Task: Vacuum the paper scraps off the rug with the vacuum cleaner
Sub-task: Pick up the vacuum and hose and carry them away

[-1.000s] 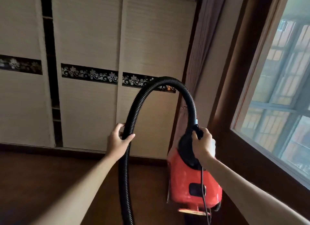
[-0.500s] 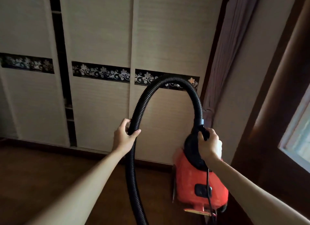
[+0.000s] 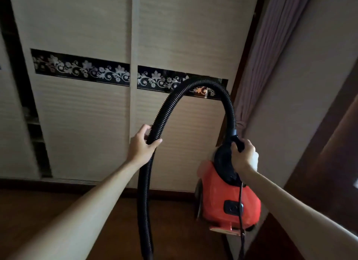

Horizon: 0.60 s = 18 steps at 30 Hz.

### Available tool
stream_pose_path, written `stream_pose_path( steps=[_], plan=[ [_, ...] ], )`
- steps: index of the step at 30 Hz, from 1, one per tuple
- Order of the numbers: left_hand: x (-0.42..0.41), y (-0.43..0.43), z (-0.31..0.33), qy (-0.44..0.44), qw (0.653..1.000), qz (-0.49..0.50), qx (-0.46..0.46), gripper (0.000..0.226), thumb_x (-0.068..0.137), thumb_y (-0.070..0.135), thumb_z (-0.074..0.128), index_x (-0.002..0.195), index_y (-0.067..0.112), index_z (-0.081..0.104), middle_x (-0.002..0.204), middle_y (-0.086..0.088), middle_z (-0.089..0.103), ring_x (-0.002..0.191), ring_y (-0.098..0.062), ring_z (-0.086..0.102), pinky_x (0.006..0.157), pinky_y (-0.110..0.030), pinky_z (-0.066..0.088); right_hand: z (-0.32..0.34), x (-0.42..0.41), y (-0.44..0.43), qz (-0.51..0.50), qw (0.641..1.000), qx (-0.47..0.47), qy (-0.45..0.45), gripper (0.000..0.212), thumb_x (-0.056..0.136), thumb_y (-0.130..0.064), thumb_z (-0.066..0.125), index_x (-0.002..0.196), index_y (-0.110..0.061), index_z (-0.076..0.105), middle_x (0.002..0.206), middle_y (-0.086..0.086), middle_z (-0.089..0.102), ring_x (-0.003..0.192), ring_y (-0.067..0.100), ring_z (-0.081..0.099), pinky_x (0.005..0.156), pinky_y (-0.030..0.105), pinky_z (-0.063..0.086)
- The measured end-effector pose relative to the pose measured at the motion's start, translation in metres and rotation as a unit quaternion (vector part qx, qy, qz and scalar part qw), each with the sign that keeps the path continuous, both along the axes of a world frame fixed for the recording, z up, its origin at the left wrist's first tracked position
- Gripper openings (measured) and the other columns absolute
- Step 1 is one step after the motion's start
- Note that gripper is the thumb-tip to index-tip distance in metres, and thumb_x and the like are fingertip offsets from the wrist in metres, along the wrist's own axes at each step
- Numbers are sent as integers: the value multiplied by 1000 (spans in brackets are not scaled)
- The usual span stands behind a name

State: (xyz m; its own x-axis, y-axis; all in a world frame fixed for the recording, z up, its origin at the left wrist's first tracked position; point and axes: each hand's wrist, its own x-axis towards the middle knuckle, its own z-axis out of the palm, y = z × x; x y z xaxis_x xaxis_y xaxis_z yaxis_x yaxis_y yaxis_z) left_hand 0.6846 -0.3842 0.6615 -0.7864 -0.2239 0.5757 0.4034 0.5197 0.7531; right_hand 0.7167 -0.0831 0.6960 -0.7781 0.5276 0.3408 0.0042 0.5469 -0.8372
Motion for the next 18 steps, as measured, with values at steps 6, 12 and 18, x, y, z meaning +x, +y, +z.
stream_pose_path(
  steps=[6, 12, 18],
  plan=[
    [-86, -4, -13, -10, 999, -44, 4, 38, 80, 26, 81, 108, 18, 58, 79, -1, 69, 68, -18, 66, 59, -32, 54, -2, -68, -10, -48, 999, 6, -4, 25, 93, -36, 55, 112, -20, 59, 95, 7, 62, 90, 34, 63, 80, 47, 56],
    [-159, 2, -24, -30, 996, -80, -5, 39, 81, 25, 81, 112, 18, 58, 78, -1, 69, 68, -15, 66, 56, -20, 48, -28, -129, -6, -71, 997, -10, -27, 23, 94, -37, 54, 112, -23, 58, 94, 3, 61, 90, 31, 63, 82, 48, 56],
    [-248, 7, -55, -62, 992, -110, -26, 37, 81, 24, 81, 111, 19, 60, 83, 2, 68, 68, -10, 66, 54, -14, 48, -78, -209, 7, -88, 993, -8, -76, 24, 96, -38, 52, 113, -23, 58, 98, 8, 65, 84, 30, 63, 73, 48, 58]
  ],
)
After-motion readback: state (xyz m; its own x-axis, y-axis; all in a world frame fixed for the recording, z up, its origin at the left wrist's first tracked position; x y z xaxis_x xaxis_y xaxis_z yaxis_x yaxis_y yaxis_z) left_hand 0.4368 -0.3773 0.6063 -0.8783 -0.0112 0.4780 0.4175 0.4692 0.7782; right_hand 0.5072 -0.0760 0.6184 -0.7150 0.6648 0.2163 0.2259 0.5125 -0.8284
